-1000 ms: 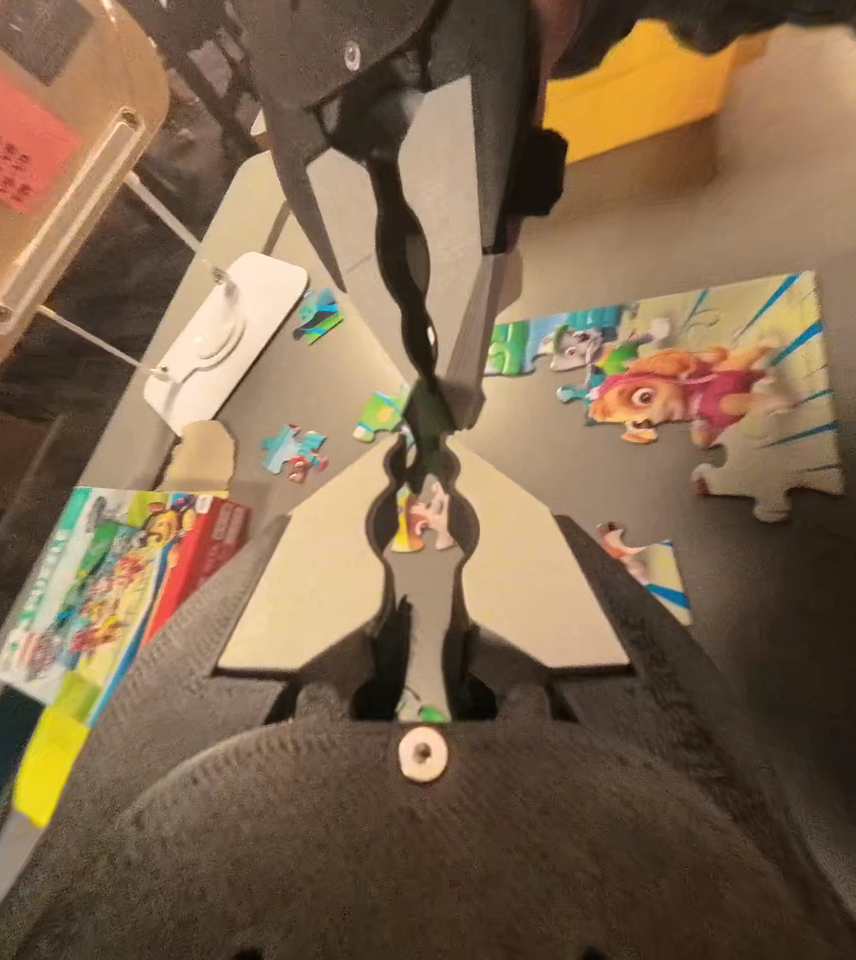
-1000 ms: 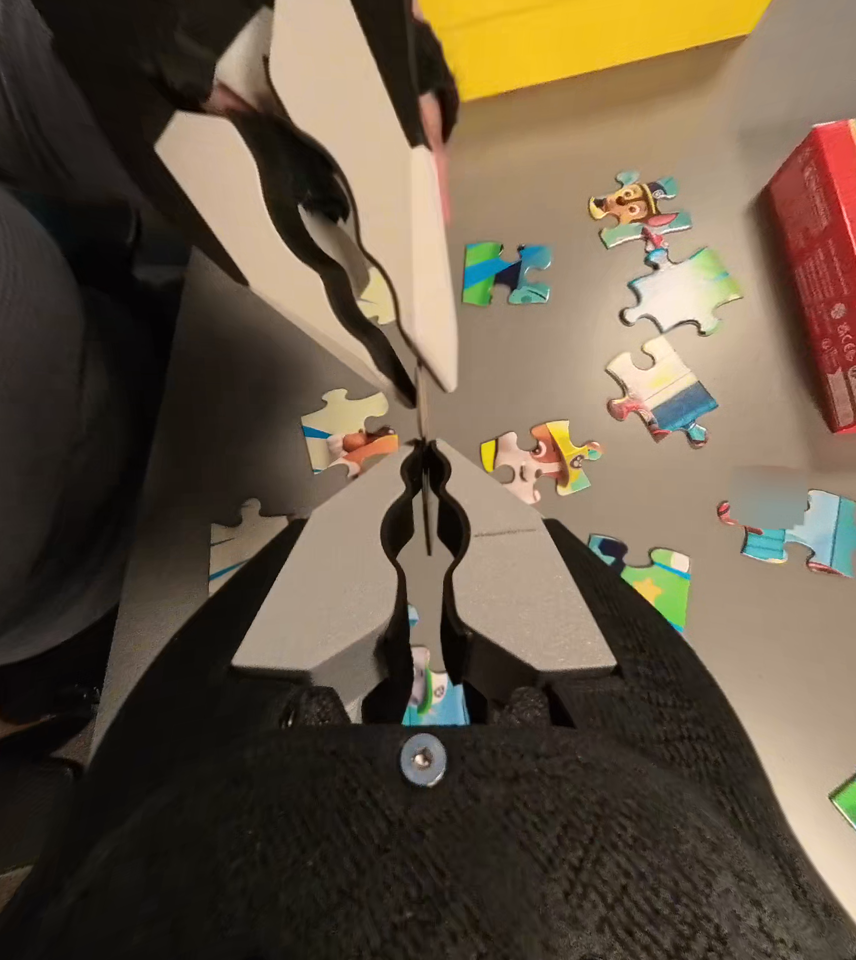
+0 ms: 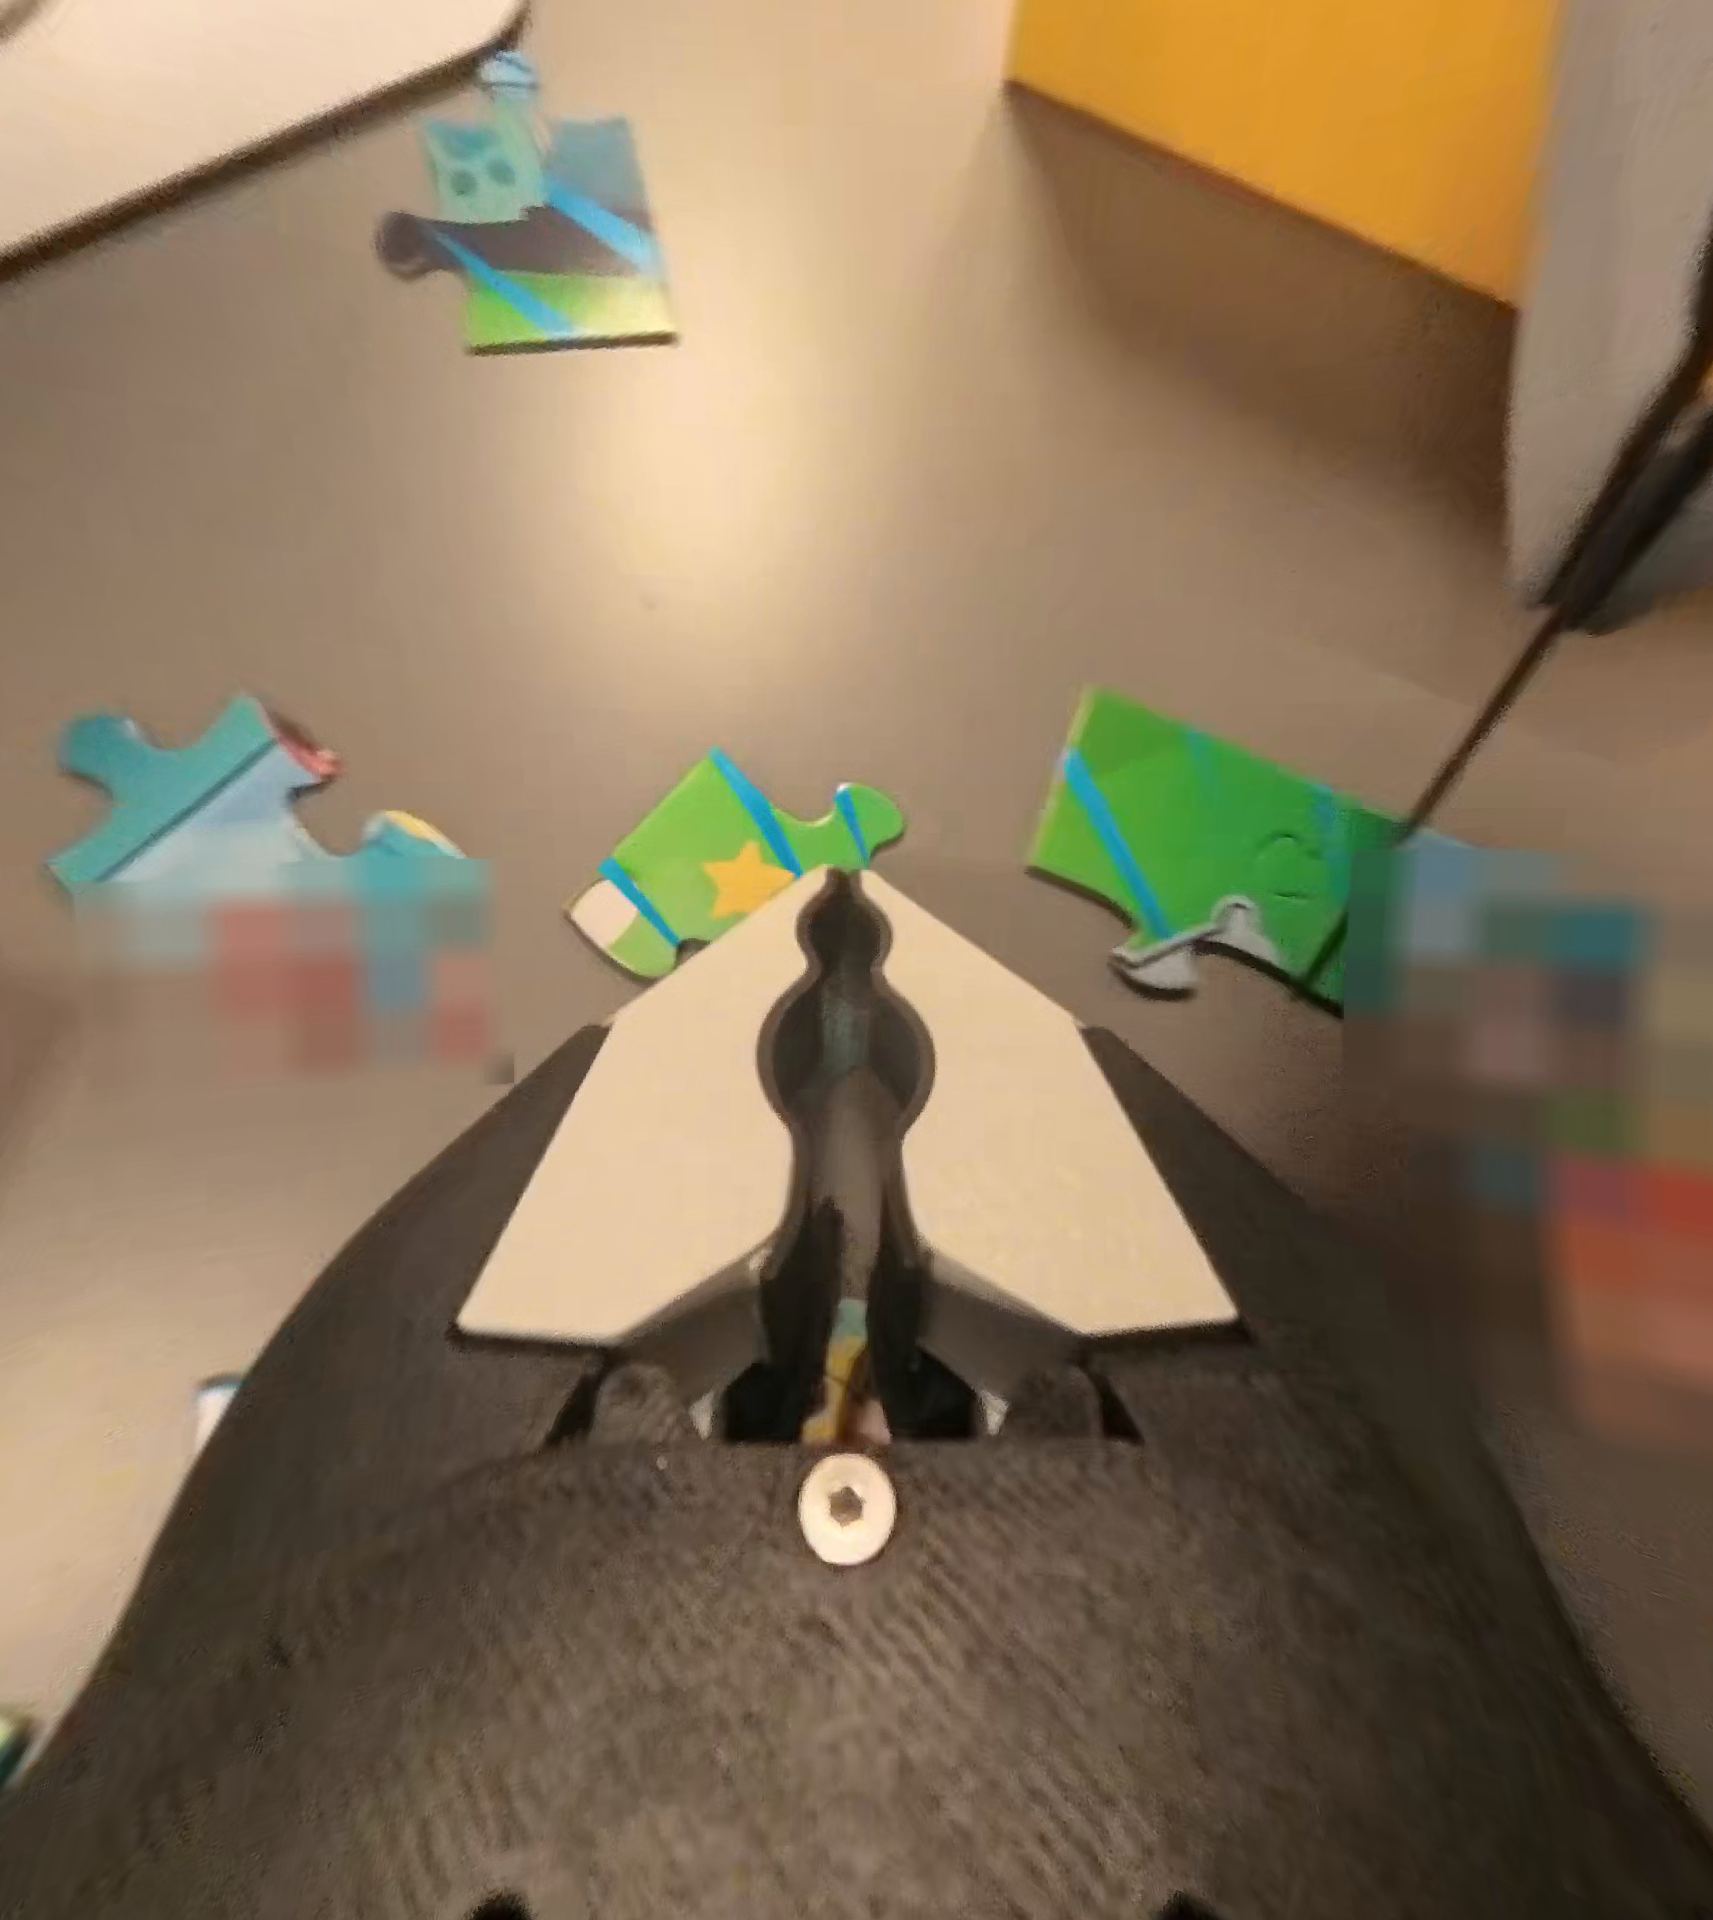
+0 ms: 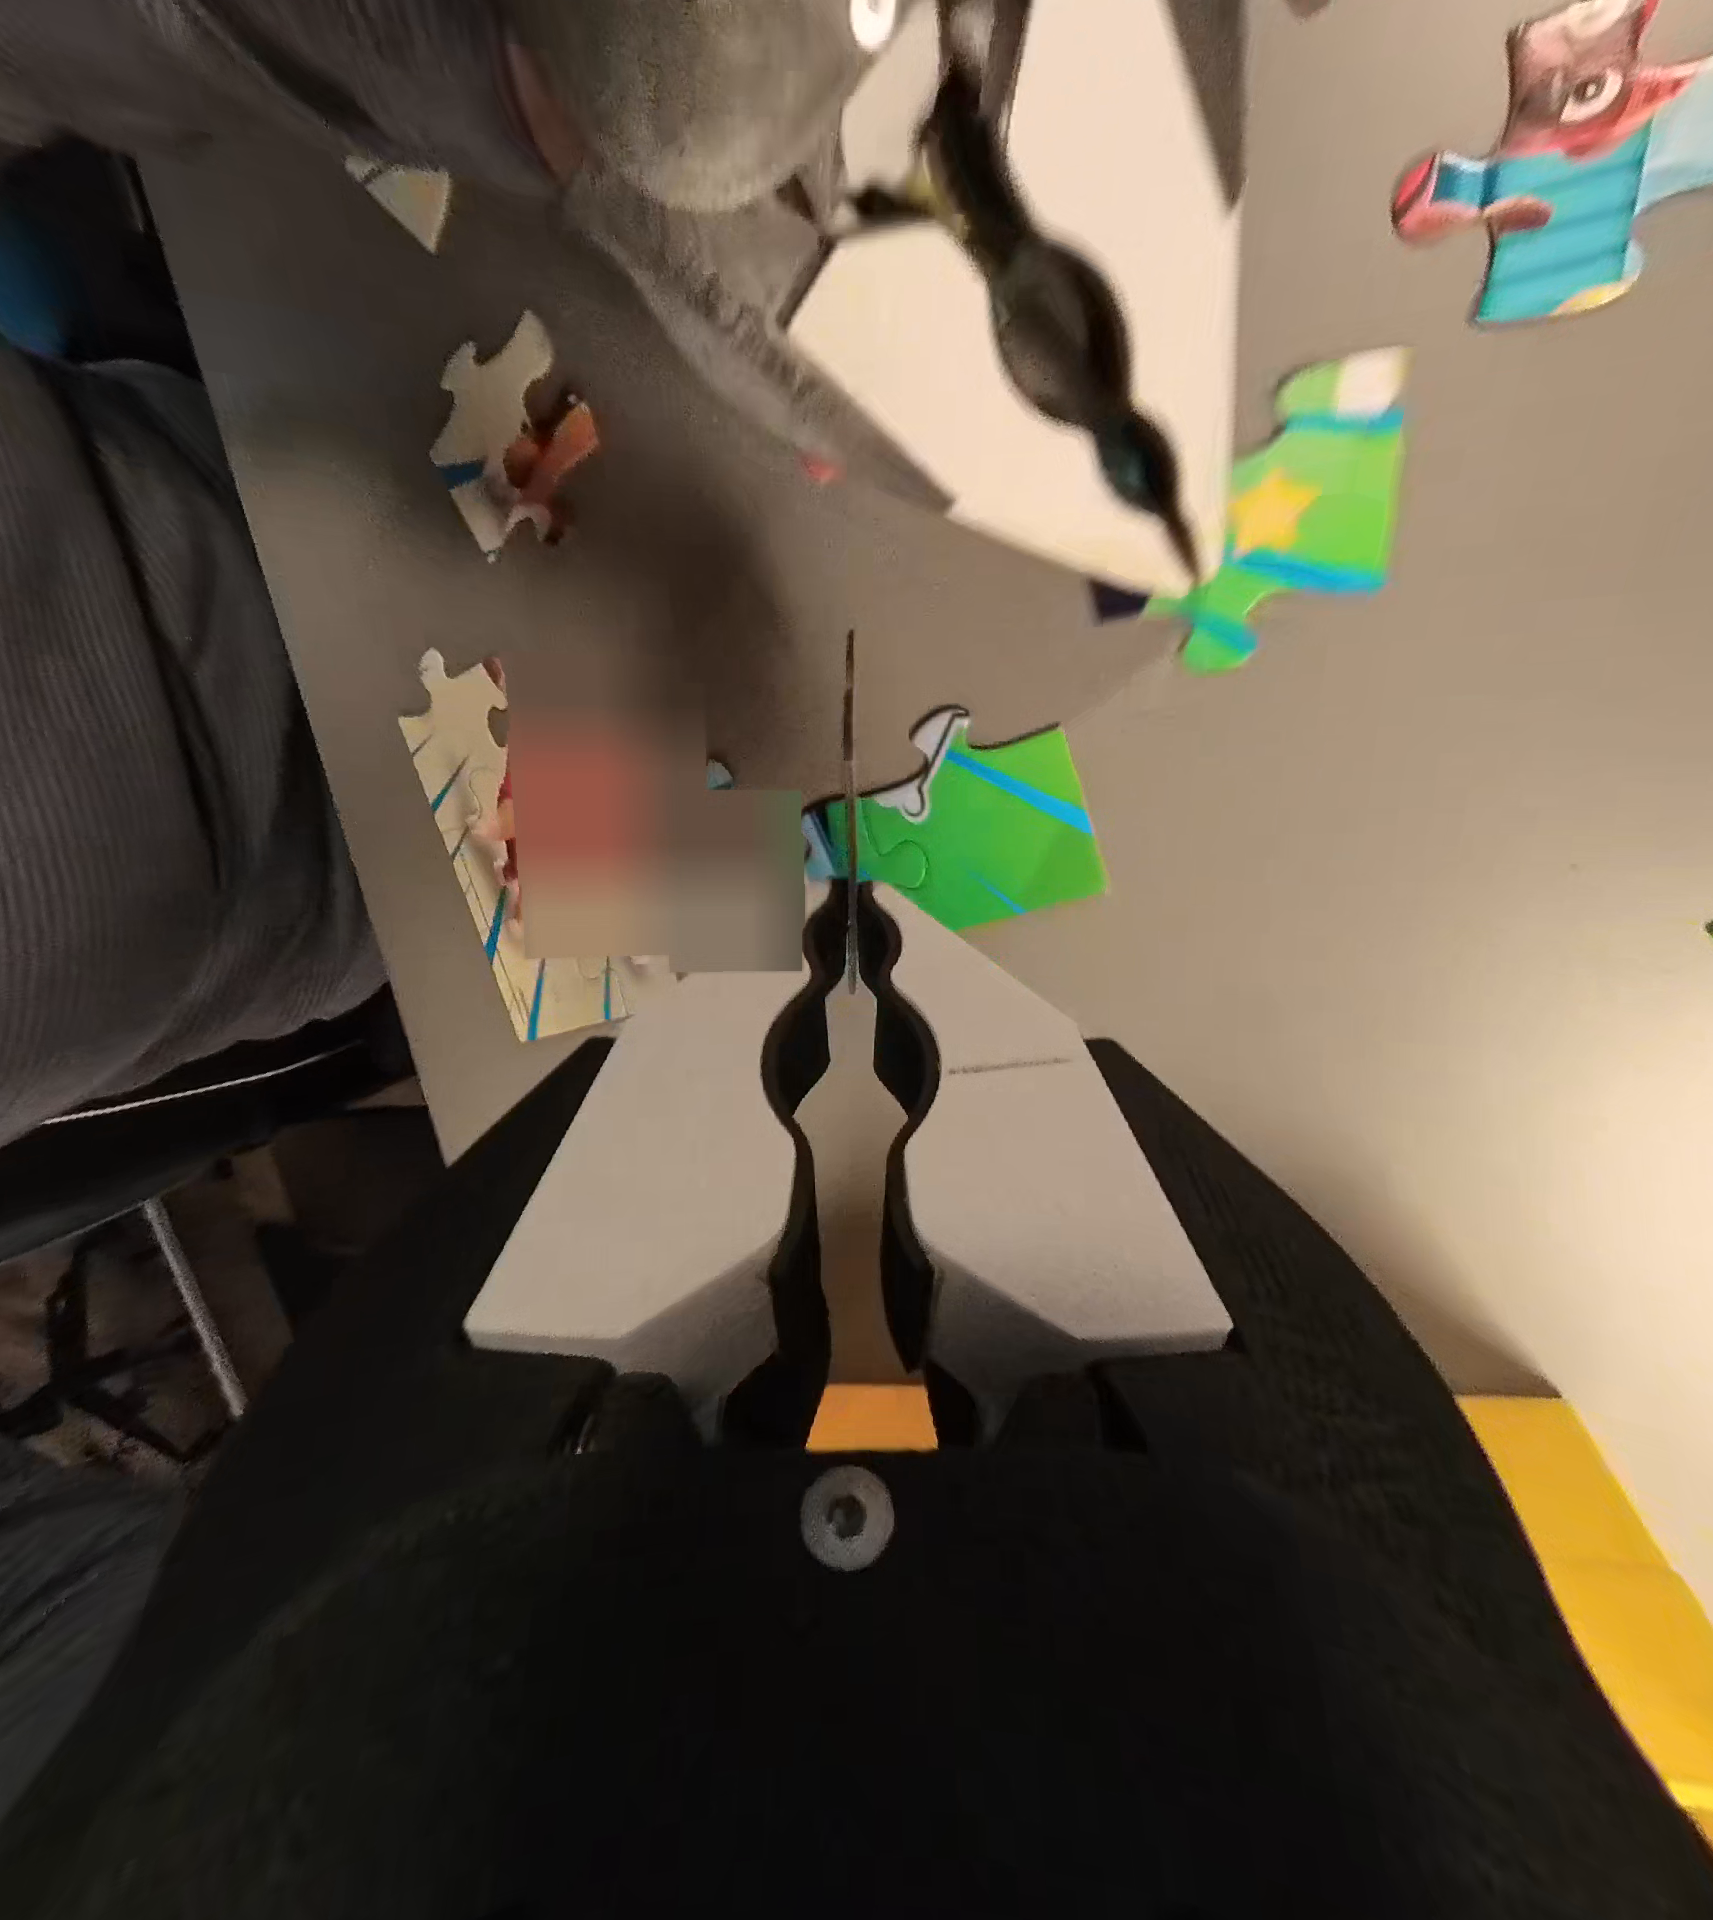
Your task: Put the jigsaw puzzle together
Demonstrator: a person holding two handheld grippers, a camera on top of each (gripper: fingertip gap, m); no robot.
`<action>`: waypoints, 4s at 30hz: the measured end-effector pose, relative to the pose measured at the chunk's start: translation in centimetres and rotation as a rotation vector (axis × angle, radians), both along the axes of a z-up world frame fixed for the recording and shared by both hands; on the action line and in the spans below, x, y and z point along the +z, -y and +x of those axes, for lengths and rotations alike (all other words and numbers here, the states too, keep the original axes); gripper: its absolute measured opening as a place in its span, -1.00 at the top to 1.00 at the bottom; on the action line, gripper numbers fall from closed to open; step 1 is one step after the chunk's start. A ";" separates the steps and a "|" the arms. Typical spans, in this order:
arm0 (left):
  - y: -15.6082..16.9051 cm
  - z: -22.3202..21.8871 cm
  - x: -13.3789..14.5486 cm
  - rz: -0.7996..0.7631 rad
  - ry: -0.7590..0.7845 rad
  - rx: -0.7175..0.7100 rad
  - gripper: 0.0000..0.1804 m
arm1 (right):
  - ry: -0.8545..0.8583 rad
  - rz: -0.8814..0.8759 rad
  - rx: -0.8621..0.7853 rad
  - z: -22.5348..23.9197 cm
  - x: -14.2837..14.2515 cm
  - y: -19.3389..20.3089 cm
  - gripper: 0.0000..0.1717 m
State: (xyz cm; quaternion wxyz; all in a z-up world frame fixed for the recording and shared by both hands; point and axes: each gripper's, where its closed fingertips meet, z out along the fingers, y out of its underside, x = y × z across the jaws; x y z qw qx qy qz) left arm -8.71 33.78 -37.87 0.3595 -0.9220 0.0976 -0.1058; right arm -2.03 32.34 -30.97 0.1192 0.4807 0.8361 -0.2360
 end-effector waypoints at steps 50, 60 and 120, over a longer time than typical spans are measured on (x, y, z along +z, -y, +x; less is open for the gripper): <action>5.1 5.6 2.4 -0.081 0.911 0.185 1.00 | -0.929 -0.078 -0.263 -1.4 -1.9 1.5 0.59; 4.8 6.3 3.4 -0.154 1.018 0.159 1.00 | -0.977 0.137 -0.007 -1.9 -4.8 4.4 -0.21; 7.0 5.7 0.7 0.569 -1.328 -0.754 0.99 | -0.730 0.129 -0.352 -1.7 -7.0 -1.1 1.00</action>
